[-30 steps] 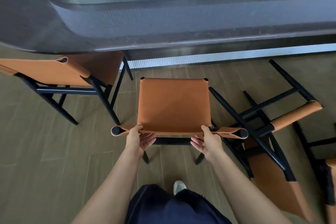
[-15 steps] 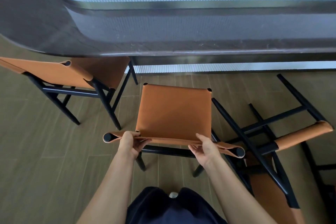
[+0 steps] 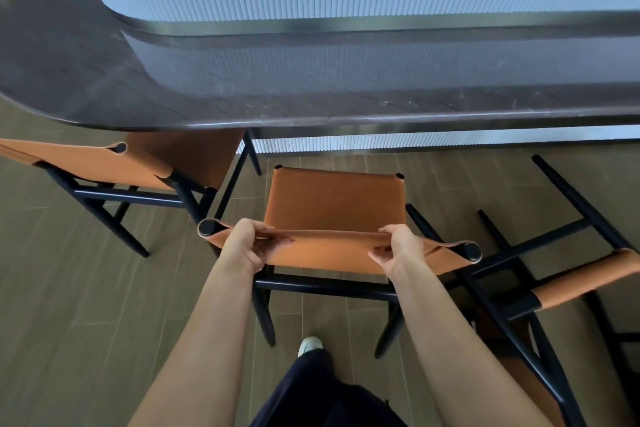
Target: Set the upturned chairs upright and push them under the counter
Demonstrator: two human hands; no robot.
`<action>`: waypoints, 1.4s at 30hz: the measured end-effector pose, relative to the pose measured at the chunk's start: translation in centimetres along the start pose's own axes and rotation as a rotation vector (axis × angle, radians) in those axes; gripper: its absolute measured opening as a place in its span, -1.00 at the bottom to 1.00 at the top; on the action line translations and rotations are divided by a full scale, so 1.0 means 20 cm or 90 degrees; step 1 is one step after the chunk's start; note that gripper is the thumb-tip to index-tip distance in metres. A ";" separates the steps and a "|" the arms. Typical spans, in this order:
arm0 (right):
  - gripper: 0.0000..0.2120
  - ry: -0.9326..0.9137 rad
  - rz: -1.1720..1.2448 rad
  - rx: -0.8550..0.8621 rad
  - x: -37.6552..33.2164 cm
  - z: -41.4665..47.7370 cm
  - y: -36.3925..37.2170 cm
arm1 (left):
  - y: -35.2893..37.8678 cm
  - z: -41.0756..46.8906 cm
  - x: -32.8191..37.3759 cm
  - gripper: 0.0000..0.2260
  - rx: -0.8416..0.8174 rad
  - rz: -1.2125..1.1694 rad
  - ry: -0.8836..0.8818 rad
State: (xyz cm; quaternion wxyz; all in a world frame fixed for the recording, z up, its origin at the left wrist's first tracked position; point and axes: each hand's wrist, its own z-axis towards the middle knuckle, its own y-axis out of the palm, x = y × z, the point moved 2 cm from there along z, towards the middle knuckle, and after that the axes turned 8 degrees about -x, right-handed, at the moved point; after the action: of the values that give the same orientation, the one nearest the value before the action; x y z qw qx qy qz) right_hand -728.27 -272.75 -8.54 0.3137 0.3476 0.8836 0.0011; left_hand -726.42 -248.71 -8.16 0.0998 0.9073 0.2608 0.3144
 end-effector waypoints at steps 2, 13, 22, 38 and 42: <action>-0.67 -0.012 -0.008 -0.011 -0.08 0.02 0.05 | 0.05 0.03 0.07 -0.85 -0.005 0.013 0.008; -0.90 -0.123 0.013 0.125 -0.27 0.14 0.25 | 0.22 0.17 0.33 -0.88 -0.081 0.035 0.011; -0.75 -0.139 0.064 0.110 -0.41 0.19 0.37 | 0.35 0.25 0.48 -0.94 -0.093 0.042 0.041; -0.87 -0.114 0.018 0.091 -0.72 0.33 0.58 | 0.61 0.42 0.78 -0.91 -0.046 0.032 0.045; -0.68 -0.099 0.010 0.064 -0.81 0.39 0.62 | 0.69 0.47 0.86 -0.87 -0.031 0.030 0.039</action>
State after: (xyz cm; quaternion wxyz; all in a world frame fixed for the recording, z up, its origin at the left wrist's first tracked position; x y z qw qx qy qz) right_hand -707.24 -275.04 -2.98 0.3632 0.3691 0.8528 -0.0677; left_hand -703.39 -251.34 -1.74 0.1064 0.9005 0.2345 0.3503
